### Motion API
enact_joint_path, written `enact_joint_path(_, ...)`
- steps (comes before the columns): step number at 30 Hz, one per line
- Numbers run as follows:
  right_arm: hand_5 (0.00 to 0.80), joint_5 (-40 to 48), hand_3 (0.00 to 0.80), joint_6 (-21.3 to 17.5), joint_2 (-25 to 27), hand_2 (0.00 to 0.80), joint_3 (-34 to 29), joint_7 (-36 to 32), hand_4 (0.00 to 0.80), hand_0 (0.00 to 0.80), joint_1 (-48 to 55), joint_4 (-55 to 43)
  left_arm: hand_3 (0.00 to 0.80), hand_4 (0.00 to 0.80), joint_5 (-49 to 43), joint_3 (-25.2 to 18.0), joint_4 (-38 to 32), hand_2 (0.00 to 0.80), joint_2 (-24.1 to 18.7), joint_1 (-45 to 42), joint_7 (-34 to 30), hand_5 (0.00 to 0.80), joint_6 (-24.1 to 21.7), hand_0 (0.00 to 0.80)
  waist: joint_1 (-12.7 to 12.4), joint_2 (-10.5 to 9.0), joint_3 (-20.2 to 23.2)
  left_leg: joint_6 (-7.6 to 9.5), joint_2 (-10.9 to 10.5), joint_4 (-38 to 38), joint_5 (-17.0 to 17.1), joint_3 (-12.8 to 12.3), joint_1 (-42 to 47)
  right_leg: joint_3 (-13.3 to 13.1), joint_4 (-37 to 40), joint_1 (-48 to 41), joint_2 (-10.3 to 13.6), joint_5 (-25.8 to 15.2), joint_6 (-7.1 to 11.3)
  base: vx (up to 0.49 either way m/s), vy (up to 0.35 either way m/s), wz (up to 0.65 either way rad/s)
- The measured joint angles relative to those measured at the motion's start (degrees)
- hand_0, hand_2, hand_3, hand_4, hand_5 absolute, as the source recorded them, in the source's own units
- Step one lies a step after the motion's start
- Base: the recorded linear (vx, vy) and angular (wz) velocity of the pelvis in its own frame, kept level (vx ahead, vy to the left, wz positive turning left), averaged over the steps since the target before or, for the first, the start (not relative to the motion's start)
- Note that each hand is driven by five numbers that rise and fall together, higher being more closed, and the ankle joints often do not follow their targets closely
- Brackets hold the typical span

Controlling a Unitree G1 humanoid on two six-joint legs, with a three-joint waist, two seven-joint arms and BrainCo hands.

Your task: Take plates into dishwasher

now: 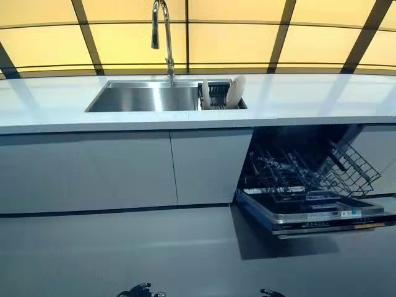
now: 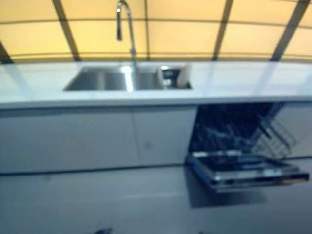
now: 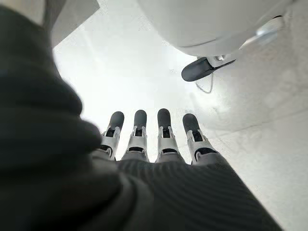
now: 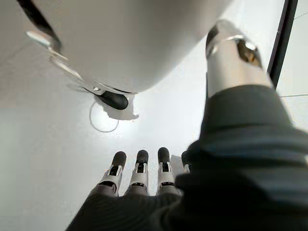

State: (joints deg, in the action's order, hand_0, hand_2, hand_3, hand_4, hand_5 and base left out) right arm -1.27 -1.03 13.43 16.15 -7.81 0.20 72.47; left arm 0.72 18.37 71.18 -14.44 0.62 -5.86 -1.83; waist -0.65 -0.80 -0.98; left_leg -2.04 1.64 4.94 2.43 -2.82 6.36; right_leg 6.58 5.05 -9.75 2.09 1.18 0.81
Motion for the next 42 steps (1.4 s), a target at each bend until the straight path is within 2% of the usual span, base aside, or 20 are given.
enact_joint_path(8, 0.000, -0.27, 0.000, -0.14, -0.01, 0.000, 0.00, -1.13, 0.000, 0.000, 0.00, -0.02, 0.000, 0.000, -0.01, -0.06, 0.01, 0.000, 0.01, -0.05, -0.37, 0.000, 0.19, 0.000, -0.03, 0.19, 0.27, 0.00, 0.00, 0.00, 0.00, -0.01, 0.04, 0.00, 0.01, -0.04, -0.01, 0.00, 0.00, 0.000, 0.000, 0.00)
enact_joint_path(12, 0.000, 2.72, 0.000, -2.91, 0.15, 0.000, 0.57, -8.44, 0.000, 0.000, 0.10, -3.59, 0.000, 0.000, -0.13, -0.12, 0.01, 0.000, 0.03, -0.10, -0.36, 0.000, 0.43, 0.000, -0.04, 0.04, 0.37, -0.01, 0.01, 0.00, 0.01, 0.00, 0.03, 0.00, 0.01, -0.04, -0.05, 0.00, 0.00, -0.020, -0.015, 0.00)
enact_joint_path(15, 0.000, 7.50, 0.000, -3.16, 1.56, 0.000, 3.51, -16.93, 0.000, 0.000, 0.40, -17.29, 0.000, 0.000, -1.27, -0.10, -0.35, 0.000, 0.03, -0.21, -0.35, 0.000, 0.47, 0.000, 0.07, -0.15, 0.40, -0.02, 0.05, 0.03, 0.02, -0.01, -0.03, 0.00, 0.03, 0.02, -0.11, -0.01, 0.00, -0.046, -0.037, 0.00)
enact_joint_path(19, 0.000, 16.77, 0.000, -2.41, 3.69, 0.000, 4.83, -24.35, 0.000, 0.000, 0.08, -38.15, 0.000, 0.000, -2.25, -0.10, -1.62, 0.000, 0.00, -1.74, -0.27, 0.000, 0.43, 0.000, 0.12, -0.63, 0.63, -0.05, -0.02, 0.22, 0.02, -0.01, -0.08, 0.02, 0.04, 0.08, -0.07, 0.00, 0.02, -0.008, -0.005, 0.00)
enact_joint_path(23, 0.000, 32.02, 0.000, 0.07, 5.45, 0.000, 4.72, -29.91, 0.000, 0.000, -0.84, -57.83, 0.000, 0.000, -2.19, -0.08, -1.59, 0.000, -0.34, -2.56, 0.36, 0.000, 0.20, 0.000, 0.19, -1.46, 0.71, -0.28, -0.18, 0.25, 0.16, -0.03, -0.21, 0.03, 0.04, 0.19, 0.09, 0.07, 0.14, 0.000, 0.023, 0.00)
enact_joint_path(27, 0.000, 48.61, 0.000, 4.30, 3.92, 0.000, 3.85, -33.25, 0.000, 0.000, -5.14, -71.94, 0.000, 0.000, -2.07, -0.11, -0.07, 0.000, -0.46, -2.79, 0.86, 0.000, -1.28, 0.000, 1.36, -1.69, 0.80, -0.17, -0.27, 0.29, 0.08, -0.25, -0.18, -0.15, 0.02, 0.24, 0.24, 0.09, 0.28, 0.019, 0.056, -0.02)
enact_joint_path(31, 0.000, 60.58, 0.000, 4.32, 0.68, 0.000, 1.58, -30.59, 0.000, 0.000, -10.49, -77.86, 0.000, 0.000, -2.04, -0.10, 0.90, 0.000, -0.36, -2.76, 1.13, 0.000, -3.14, 0.000, 1.31, -1.65, 0.89, -0.16, -0.25, 0.29, -0.08, -0.89, -0.12, -0.85, -0.09, 0.52, 0.27, 0.03, 0.34, 0.022, 0.087, -0.09)
enact_joint_path(33, 0.000, 63.33, 0.000, 2.46, 0.03, 0.000, 1.05, -27.13, 0.000, 0.000, -13.16, -79.25, 0.000, 0.000, -1.82, -0.11, 1.70, 0.000, -0.18, -2.72, 1.47, 0.000, -4.17, 0.000, 1.21, -1.53, 1.01, -0.08, -0.27, 0.29, -0.16, -1.39, -0.19, -1.24, -0.27, 0.84, 0.33, -0.03, 0.41, 0.002, 0.092, -0.12)
enact_joint_path(38, 0.000, 62.48, 0.000, -6.92, -0.21, 0.000, -3.12, -16.19, 0.000, 0.000, -18.10, -79.80, 0.000, 0.000, -1.65, 0.02, 2.45, 0.000, 0.33, -2.71, 1.96, 0.000, -5.14, 0.000, 1.22, -0.65, 1.11, 0.85, -1.33, 0.28, -0.62, -1.73, -0.16, -1.59, -2.37, 2.07, 1.27, 0.52, 1.32, -0.012, 0.214, -0.06)
enact_joint_path(40, 0.000, 61.02, 0.000, -8.92, 1.02, 0.000, -3.97, -13.50, 0.000, 0.000, -19.48, -79.80, 0.000, 0.000, -1.63, 0.06, 2.91, 0.000, 0.67, -2.27, 2.00, 0.000, -5.20, 0.000, 1.24, -0.09, 0.67, 1.37, -1.33, 0.26, -0.60, -1.78, -0.29, -1.61, -5.75, 3.67, 1.69, 1.61, 1.94, -0.015, 0.205, -0.07)
enact_joint_path(42, 0.000, 58.38, 0.000, -11.31, 2.89, 0.000, -4.99, -10.39, 0.000, 0.000, -21.98, -79.72, 0.000, 0.000, -1.61, 0.11, 4.30, 0.000, 1.17, -0.99, 2.12, 0.000, -5.15, 0.000, 1.43, 0.67, -0.20, 2.60, -2.08, 0.08, -0.63, -1.77, -0.53, -1.75, -12.90, 7.23, 2.59, 3.32, 2.73, 0.016, 0.307, -0.02)
